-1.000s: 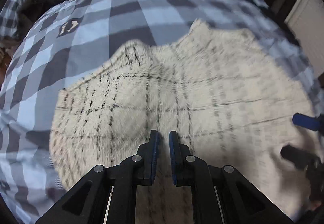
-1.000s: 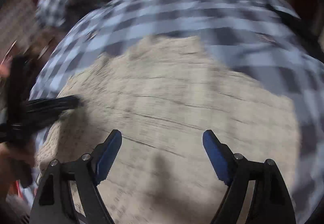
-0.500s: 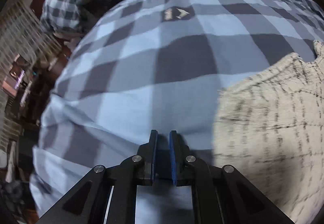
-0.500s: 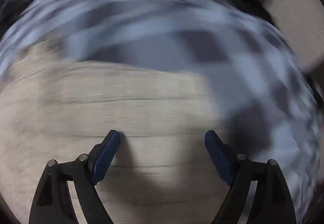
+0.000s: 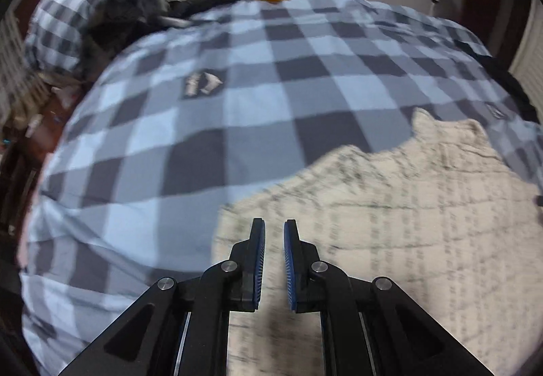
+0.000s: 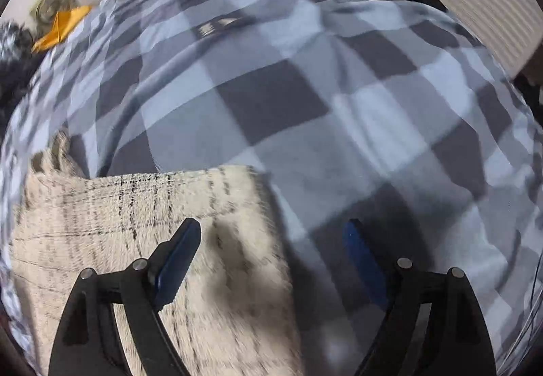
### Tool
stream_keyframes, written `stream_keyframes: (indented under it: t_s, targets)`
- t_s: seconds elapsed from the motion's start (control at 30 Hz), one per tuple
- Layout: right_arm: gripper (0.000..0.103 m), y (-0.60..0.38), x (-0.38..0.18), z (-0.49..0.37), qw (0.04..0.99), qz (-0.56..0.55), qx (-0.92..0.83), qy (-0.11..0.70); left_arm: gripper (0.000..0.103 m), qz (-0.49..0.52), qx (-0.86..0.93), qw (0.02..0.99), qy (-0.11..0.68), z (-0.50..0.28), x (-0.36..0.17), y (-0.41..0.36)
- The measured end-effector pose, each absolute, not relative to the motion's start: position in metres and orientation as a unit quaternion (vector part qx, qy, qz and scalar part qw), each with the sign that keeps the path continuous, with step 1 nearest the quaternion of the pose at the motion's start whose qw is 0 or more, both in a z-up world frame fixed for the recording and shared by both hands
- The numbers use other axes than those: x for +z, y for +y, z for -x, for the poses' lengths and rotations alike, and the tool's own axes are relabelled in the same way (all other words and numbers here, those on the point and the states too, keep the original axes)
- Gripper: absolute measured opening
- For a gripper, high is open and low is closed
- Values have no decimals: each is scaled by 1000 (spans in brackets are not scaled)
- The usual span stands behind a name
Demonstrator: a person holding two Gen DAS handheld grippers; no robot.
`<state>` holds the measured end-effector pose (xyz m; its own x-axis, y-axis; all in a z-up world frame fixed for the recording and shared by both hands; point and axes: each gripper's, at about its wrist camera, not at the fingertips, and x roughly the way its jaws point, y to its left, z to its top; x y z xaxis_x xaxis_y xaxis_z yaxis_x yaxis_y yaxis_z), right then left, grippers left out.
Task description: Fold small clothes
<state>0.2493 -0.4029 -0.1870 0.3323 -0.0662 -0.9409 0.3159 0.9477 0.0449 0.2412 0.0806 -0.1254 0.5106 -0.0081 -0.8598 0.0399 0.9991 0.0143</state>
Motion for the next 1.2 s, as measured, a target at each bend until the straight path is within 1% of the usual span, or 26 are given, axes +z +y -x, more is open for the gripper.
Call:
stream_keyframes:
  t_s: [0.03, 0.07, 0.1, 0.13, 0.17, 0.2, 0.4, 0.5, 0.63, 0.83, 0.87, 0.9, 0.93, 0.97, 1.0, 1.03, 1.07, 1.1, 1.17, 1.2]
  targets:
    - [82, -401, -192, -255, 807, -104, -116, 570, 10, -18, -17, 867, 497, -241, -126, 78]
    - [77, -397, -196, -259, 807, -101, -107, 572, 10, -24, -16, 867, 497, -243, -128, 78]
    - [51, -393, -198, -262, 808, -104, -94, 572, 10, -35, -13, 868, 495, -243, -129, 75]
    - [19, -390, -199, -264, 807, -110, -78, 575, 10, -42, -10, 868, 494, -242, -129, 73]
    - [9, -388, -198, -265, 805, -122, -60, 577, 10, -45, -7, 869, 493, -242, -130, 74]
    - [3, -387, -192, -265, 810, -124, -62, 570, 10, -43, -5, 869, 492, -243, -130, 75]
    - [2, -402, -136, -256, 853, -180, -42, 489, 10, -7, -7, 869, 495, -243, -129, 85]
    - [2, -410, -129, -252, 861, -190, -59, 468, 10, -12, -1, 871, 491, -242, -126, 86]
    - [0, -412, -131, -250, 879, -179, -122, 425, 10, 2, -8, 872, 490, -242, -125, 87]
    - [0, -414, -183, -269, 843, -173, -131, 492, 10, -15, -20, 871, 490, -239, -124, 77]
    - [2, -418, -187, -268, 834, -188, -140, 500, 10, -22, -22, 872, 489, -237, -123, 73]
    - [8, -424, -184, -265, 823, -216, -155, 502, 10, -29, -25, 872, 488, -236, -121, 70]
    - [19, -432, -177, -260, 813, -246, -182, 496, 10, -40, -29, 872, 487, -234, -120, 64]
    - [26, -437, -167, -253, 812, -263, -201, 480, 10, -48, -33, 872, 487, -231, -118, 59]
    - [43, -439, -150, -241, 819, -273, -226, 451, 10, -59, -39, 871, 486, -227, -115, 50]
    - [67, -436, -135, -230, 829, -268, -243, 426, 10, -68, -45, 871, 484, -223, -112, 43]
    - [81, -429, -118, -220, 840, -257, -257, 404, 10, -76, -52, 871, 482, -217, -108, 35]
    - [97, -417, -102, -208, 849, -245, -265, 387, 10, -82, -59, 872, 479, -210, -102, 27]
    - [98, -392, -82, -193, 862, -238, -235, 382, 10, -81, -79, 870, 479, -193, -91, 12]
    - [98, -373, -74, -186, 866, -235, -191, 397, 10, -73, -89, 868, 483, -185, -87, 7]
